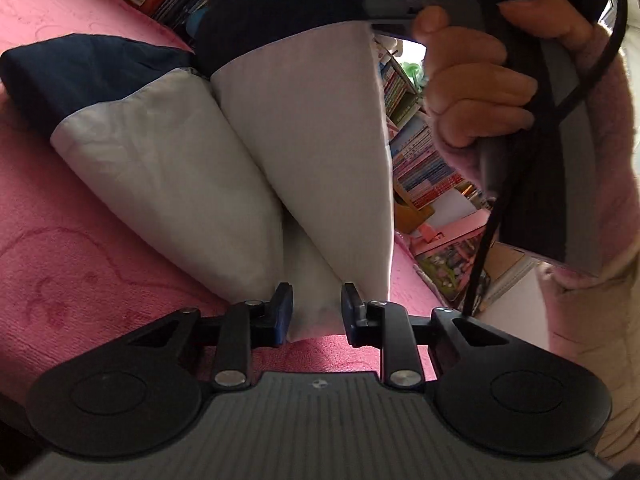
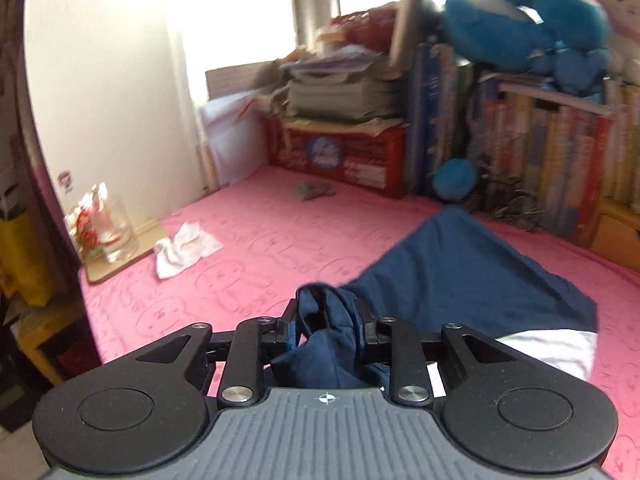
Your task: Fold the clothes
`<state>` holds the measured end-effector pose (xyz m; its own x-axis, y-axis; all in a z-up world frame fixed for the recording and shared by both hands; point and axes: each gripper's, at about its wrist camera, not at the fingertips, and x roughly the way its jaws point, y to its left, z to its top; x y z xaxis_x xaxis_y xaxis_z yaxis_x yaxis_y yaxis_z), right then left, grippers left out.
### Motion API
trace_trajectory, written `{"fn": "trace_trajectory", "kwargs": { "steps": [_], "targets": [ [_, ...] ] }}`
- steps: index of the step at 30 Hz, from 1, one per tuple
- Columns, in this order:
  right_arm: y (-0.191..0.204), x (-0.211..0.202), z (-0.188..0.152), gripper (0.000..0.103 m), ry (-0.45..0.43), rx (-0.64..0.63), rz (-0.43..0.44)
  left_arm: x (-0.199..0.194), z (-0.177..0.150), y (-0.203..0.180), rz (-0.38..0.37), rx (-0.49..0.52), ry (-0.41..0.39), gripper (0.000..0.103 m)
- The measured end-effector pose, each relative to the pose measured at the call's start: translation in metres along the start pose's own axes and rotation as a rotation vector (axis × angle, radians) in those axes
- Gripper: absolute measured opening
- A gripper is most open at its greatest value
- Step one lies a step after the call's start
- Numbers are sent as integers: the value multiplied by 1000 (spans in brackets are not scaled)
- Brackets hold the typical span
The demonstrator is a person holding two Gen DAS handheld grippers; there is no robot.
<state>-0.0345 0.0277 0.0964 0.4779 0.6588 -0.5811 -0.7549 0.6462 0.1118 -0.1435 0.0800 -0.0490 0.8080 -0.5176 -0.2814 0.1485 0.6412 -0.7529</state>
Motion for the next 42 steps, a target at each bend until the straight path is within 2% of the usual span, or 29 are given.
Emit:
{"fn": "trace_trajectory", "kwargs": {
  "steps": [1,2,3,4,6,10,14,16,17,20,22,25,28,31,32,33,34,35,37,38,39,40,41,42],
  "targets": [
    [2,1,2,37,-2,5,57,-5,1,5,-26,-18,-2,24],
    [3,1,3,47,-10,13,111,-10,3,9,-52,-35,-3,26],
    [1,-6,4,58,-38,31,156,-15,4,14,-78,-52,-4,32],
    [-2,-14,5,65,-69,50,196,-22,6,16,-89,-51,-14,37],
    [-16,-36,4,66,-138,95,192,-35,10,18,-106,-43,-36,57],
    [-33,-83,-52,72,-250,178,-71,-57,25,31,-146,-101,-110,67],
    [-49,-131,-109,78,-359,258,-336,-57,40,41,-187,-189,-152,74],
    [-55,-152,-138,78,-403,295,-466,-50,45,42,-188,-223,-163,76],
    [-49,-152,-156,78,-385,302,-512,-46,47,41,-185,-233,-169,78],
    [-30,-144,-202,78,-313,326,-555,-37,57,40,-154,-234,-185,78],
    [-14,-132,-218,78,-264,309,-571,-29,60,37,-132,-227,-193,79],
    [5,-110,-225,78,-250,231,-613,-17,64,33,-99,-218,-205,82],
    [14,-80,-217,78,-225,145,-690,-11,64,29,-69,-212,-217,85],
    [13,-63,-209,76,-226,159,-718,-11,66,30,-24,-200,-257,83],
    [10,-61,-206,74,-229,187,-716,-13,67,30,-2,-194,-286,72],
    [6,-59,-203,69,-231,225,-712,-15,69,31,24,-188,-310,50],
    [2,-59,-202,67,-235,263,-708,-18,71,33,51,-183,-334,40],
    [-3,-59,-202,64,-238,296,-705,-19,73,35,67,-186,-348,33],
    [-11,-58,-202,61,-247,353,-689,-17,76,39,89,-190,-356,35],
    [-12,-56,-201,61,-243,356,-687,-13,78,39,95,-190,-349,46],
    [-12,-52,-199,58,-241,346,-688,-9,79,40,102,-189,-343,67],
    [-11,-49,-197,56,-238,335,-690,-5,80,40,109,-189,-336,74],
    [-10,-46,-195,51,-238,321,-693,-1,82,40,116,-189,-329,75],
    [-8,-42,-194,43,-237,309,-698,3,83,40,122,-188,-322,60]
  ]
}}
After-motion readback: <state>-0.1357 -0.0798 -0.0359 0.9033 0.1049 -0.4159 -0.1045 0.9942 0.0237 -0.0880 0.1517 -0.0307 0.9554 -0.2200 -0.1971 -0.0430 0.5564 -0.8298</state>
